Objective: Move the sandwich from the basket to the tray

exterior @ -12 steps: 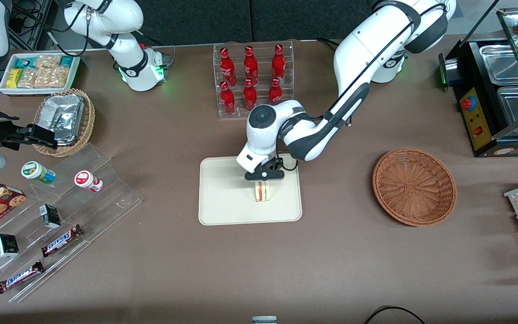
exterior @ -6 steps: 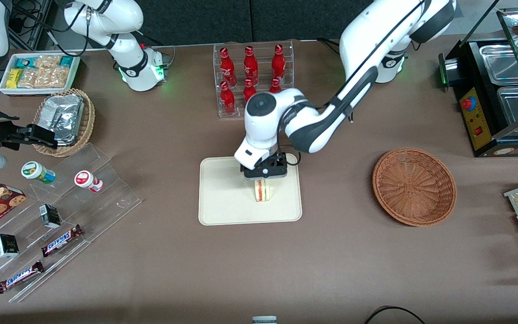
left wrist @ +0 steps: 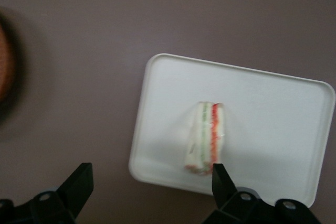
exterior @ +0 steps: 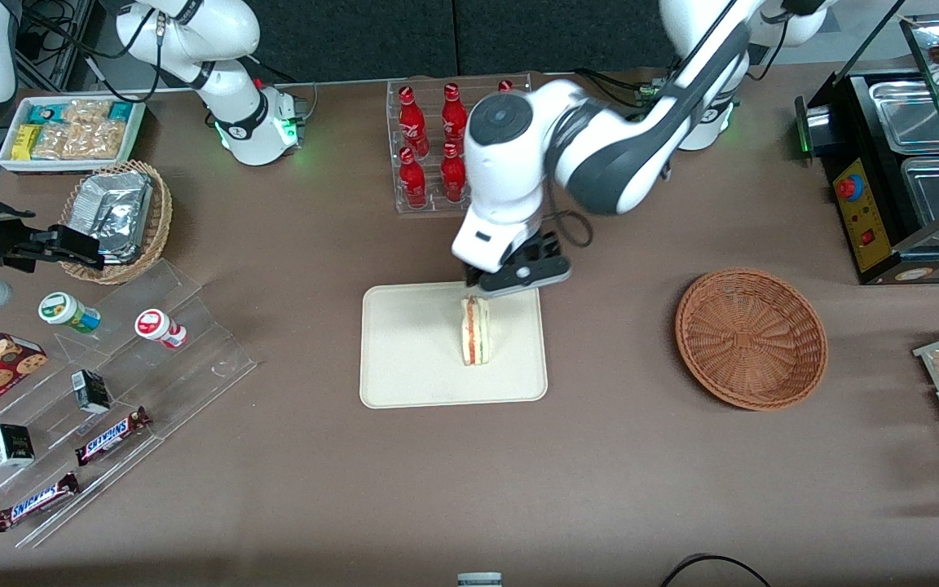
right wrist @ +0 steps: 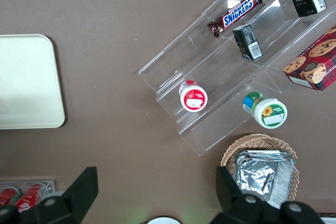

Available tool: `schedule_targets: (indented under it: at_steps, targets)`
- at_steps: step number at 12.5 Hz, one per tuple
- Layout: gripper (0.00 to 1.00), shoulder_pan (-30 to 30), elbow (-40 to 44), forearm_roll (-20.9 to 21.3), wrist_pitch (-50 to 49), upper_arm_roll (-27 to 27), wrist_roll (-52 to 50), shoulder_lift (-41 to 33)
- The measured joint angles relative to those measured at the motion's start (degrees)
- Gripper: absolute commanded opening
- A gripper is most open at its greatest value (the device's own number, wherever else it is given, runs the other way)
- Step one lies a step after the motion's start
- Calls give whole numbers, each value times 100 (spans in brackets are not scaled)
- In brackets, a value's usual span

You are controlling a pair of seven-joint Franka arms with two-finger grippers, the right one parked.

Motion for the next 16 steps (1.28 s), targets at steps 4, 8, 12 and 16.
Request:
schedule_targets:
  at_steps: [4,8,12,16]
  targets:
    - [100,781,6,-901,-1059,25,1377,-1108]
    - [100,1544,-1,-1271,-1842,112,2878,-1708]
    - [100,1598,-3,-1599,-2676,1316,4777,-2287]
    - [100,1560,-26,-1721,-3092,2394,6057,-2791]
